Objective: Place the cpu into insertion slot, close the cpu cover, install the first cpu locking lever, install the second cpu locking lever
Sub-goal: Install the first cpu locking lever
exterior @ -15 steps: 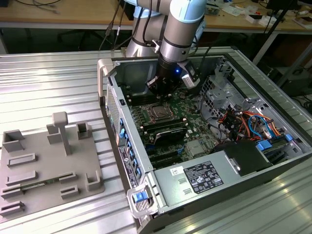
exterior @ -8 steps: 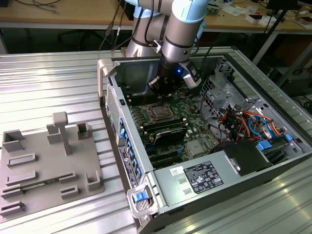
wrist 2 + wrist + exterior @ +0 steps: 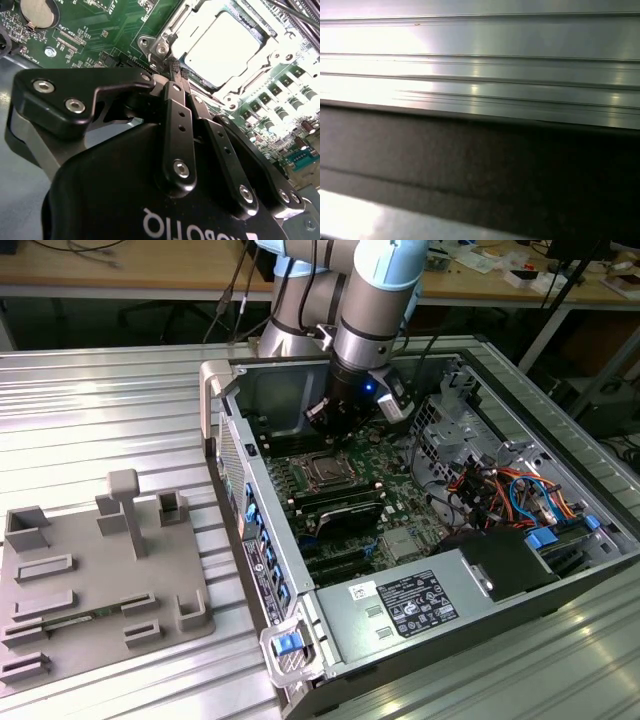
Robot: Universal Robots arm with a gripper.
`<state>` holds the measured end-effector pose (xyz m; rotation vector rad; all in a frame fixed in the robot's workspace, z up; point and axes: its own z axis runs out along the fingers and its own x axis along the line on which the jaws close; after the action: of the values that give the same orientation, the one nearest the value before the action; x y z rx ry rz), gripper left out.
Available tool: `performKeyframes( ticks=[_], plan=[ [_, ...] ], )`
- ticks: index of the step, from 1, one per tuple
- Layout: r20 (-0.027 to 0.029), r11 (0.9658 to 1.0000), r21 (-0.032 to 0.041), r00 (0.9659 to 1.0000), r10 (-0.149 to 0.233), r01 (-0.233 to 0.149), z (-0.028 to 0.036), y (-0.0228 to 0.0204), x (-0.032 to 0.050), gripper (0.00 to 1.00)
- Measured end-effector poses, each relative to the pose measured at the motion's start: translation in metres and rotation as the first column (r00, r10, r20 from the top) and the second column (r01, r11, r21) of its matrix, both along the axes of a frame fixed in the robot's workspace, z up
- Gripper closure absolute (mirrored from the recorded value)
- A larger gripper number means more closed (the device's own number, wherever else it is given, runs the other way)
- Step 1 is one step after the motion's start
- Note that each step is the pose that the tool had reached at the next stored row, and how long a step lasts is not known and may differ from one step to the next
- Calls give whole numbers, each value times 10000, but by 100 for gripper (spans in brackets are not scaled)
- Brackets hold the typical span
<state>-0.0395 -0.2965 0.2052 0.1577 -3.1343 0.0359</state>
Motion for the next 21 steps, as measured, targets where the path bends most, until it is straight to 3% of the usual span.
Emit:
performKeyframes(
  ticks=[5, 6, 7, 8, 21],
  plan=[
    [3, 10000, -3, 10000, -2, 2, -1, 1, 0, 89],
    [3, 10000, -69, 10000, -1, 1, 8, 1, 1, 89],
    [1, 9998, -209, 10000, -1, 1, 6, 1, 1, 89],
    [0, 9998, -221, 10000, -3, 3, -40, 16, 5, 89],
    [-14, 9998, -216, 10000, 50, -50, -37, 55, 0, 89]
  ],
)
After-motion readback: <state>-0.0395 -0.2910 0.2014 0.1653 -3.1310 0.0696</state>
